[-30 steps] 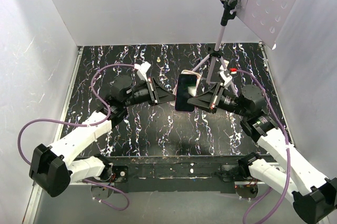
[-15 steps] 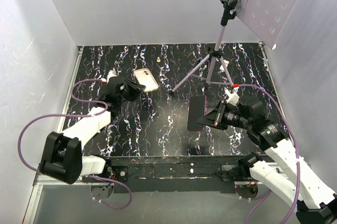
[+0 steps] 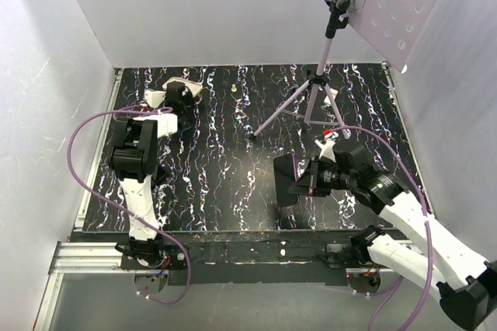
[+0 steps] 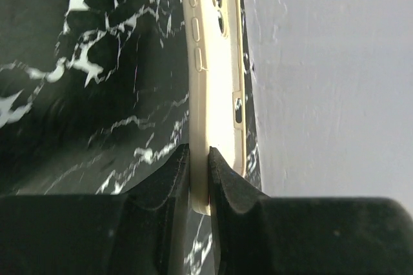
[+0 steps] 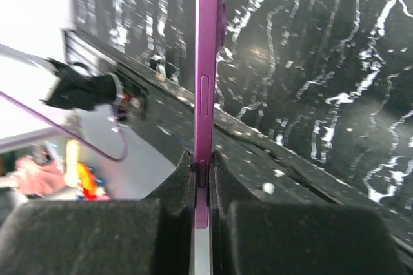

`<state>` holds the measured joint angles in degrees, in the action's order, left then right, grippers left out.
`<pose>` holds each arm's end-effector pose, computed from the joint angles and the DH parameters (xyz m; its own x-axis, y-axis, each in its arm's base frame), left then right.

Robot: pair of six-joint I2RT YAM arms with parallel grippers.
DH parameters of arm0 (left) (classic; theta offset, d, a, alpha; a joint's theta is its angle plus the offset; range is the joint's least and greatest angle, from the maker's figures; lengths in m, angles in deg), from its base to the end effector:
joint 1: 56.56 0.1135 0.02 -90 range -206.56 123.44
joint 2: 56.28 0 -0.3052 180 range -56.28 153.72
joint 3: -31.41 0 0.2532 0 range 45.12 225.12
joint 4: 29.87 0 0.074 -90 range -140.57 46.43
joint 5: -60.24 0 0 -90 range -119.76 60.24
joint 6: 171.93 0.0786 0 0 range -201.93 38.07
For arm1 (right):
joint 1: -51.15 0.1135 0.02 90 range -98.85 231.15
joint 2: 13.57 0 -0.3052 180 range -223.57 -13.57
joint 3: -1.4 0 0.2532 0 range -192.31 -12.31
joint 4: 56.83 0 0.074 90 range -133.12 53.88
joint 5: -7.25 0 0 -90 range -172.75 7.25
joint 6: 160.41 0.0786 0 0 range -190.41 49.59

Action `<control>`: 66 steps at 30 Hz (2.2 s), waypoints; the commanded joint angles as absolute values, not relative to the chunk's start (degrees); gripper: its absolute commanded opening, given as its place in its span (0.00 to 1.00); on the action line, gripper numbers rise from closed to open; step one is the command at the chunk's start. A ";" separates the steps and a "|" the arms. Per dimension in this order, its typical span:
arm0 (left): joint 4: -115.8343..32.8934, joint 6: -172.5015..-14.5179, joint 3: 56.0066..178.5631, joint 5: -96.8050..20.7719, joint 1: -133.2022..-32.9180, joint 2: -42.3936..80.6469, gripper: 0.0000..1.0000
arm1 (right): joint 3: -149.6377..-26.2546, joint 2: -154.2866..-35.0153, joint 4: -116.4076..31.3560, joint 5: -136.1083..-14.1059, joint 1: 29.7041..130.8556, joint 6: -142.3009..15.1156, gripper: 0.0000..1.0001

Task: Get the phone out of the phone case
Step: Place the phone case at the center of the board, then place the phone at the center of the board.

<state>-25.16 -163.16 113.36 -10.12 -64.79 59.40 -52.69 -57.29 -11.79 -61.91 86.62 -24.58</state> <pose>0.4910 -0.0443 0.1761 0.0810 -0.9522 -0.2945 -0.4983 0.2172 -0.8394 0.1220 0.1213 0.2861 -0.8827 0.1942 -0.4279 -0.2116 0.6488 0.7309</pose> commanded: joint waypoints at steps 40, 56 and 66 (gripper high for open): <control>-76.27 -132.30 94.51 -12.61 -60.69 11.31 0.98 | -110.58 -139.78 17.71 -60.58 110.04 -101.43 0.01; -80.22 -132.12 87.65 -13.32 -56.91 3.31 0.98 | -103.90 -138.73 0.57 -73.60 110.83 -103.72 0.17; -80.66 -131.85 87.74 -15.96 -56.65 3.84 0.98 | -107.94 -134.17 -1.91 -77.48 109.25 -101.00 0.81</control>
